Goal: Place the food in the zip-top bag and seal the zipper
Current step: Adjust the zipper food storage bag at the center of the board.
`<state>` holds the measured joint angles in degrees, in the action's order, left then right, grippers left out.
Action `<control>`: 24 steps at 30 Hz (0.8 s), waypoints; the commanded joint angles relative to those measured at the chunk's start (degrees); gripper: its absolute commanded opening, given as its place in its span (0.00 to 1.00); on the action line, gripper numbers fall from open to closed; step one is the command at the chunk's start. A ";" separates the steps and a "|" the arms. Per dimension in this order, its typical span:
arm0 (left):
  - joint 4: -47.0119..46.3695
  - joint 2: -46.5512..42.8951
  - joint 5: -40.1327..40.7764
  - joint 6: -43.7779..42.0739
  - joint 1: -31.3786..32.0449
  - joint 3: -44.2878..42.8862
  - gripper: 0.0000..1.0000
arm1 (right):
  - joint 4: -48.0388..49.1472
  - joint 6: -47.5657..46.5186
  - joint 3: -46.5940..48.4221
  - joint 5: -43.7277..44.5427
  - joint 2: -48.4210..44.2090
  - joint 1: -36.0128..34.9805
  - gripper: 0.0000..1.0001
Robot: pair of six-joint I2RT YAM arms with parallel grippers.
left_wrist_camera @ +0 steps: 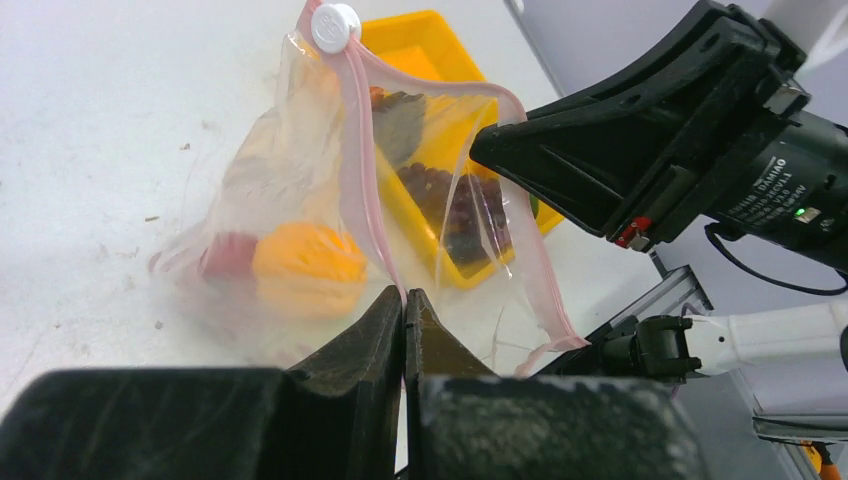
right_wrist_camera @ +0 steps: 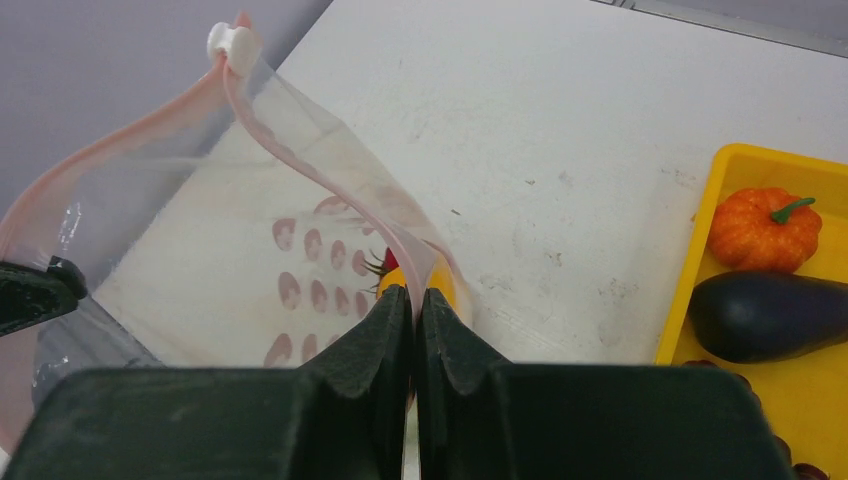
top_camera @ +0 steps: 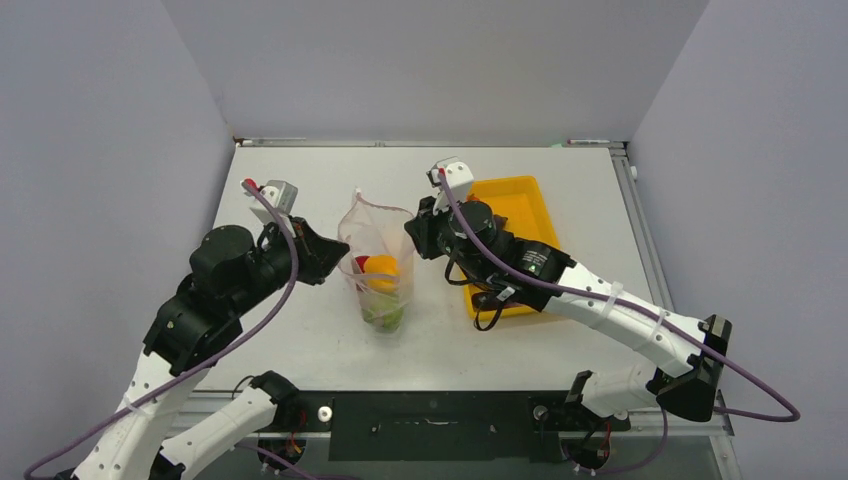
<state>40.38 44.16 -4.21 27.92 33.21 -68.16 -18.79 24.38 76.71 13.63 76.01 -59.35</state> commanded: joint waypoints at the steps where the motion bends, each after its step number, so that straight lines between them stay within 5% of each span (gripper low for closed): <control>1: -2.12 -2.02 0.38 -0.71 -0.28 -0.35 0.00 | 2.71 -0.70 0.80 1.49 -2.91 -0.46 0.05; 9: -5.40 -1.49 -1.37 1.82 -0.34 10.18 0.00 | 4.82 1.29 -5.25 1.30 0.48 -0.48 0.05; 24: -0.40 1.19 5.68 -3.15 -0.36 -1.60 0.00 | 6.34 0.30 -0.80 0.44 3.22 -0.50 0.05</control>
<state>40.80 44.62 -1.32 27.22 33.21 -65.04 -15.88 25.06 72.23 13.72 78.32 -59.42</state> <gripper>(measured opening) 0.004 0.060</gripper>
